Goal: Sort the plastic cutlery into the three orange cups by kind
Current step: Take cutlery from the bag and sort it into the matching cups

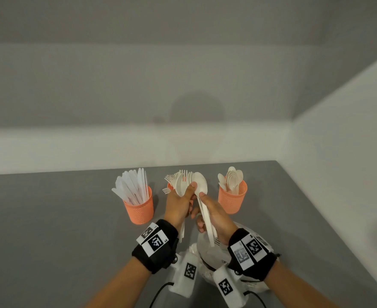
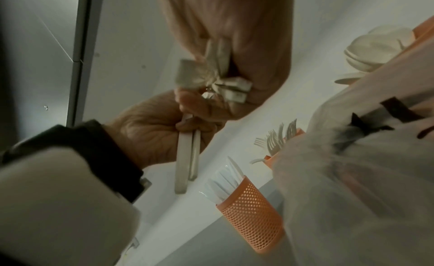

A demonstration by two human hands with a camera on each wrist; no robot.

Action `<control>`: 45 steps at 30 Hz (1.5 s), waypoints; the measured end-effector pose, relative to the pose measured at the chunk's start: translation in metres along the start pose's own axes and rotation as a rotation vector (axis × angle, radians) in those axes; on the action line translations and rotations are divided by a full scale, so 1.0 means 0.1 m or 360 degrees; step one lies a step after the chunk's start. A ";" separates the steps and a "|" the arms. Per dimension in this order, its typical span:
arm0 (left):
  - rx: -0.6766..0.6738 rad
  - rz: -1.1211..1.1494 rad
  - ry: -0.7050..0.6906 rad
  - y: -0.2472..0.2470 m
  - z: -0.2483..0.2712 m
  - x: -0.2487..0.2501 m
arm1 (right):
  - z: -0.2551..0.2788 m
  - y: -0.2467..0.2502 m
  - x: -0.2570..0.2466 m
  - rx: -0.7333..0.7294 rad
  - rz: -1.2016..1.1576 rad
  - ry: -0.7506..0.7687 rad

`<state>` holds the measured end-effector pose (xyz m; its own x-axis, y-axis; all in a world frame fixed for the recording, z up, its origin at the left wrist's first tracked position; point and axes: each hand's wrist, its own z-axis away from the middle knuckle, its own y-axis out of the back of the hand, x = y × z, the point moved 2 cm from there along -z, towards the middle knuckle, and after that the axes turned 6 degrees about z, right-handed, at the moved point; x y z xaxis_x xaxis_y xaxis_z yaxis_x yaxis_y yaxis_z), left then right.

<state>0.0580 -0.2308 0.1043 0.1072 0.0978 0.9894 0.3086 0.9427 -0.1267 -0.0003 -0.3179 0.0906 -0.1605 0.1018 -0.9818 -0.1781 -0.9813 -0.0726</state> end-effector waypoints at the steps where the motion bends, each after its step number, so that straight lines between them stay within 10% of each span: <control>1: 0.0010 0.0037 0.0018 -0.01 0.00 -0.01 | -0.01 -0.01 0.00 0.0014 -0.0006 0.0006; 8: -0.0054 0.0313 0.0051 0.00 0.00 0.01 | -0.06 0.01 0.03 0.0086 -0.0001 0.0020; 15: 0.0318 0.0150 -0.0243 0.15 -0.17 0.05 | -0.08 0.11 0.00 0.0277 0.0149 0.0085; 23: -0.0195 0.0112 -0.0192 0.03 -0.05 0.18 | -0.06 0.20 -0.11 0.0209 0.0305 0.0153; 36: -0.0210 -0.0058 -0.0258 -0.10 -0.27 0.07 | -0.04 0.35 -0.07 -0.0126 0.0362 -0.0170; 41: -0.0338 -0.0210 -0.0439 -0.30 -0.23 0.12 | -0.16 0.53 -0.28 0.0131 0.0456 0.0026; 45: -0.0349 0.0079 -0.0127 -0.37 -0.31 0.13 | -0.26 0.77 -0.38 0.0445 0.0151 0.0071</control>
<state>0.0771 -0.2738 0.1193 0.0549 0.1757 0.9829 0.5037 0.8451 -0.1792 0.0169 -0.4018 0.1173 -0.1473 -0.0019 -0.9891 -0.4257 -0.9025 0.0652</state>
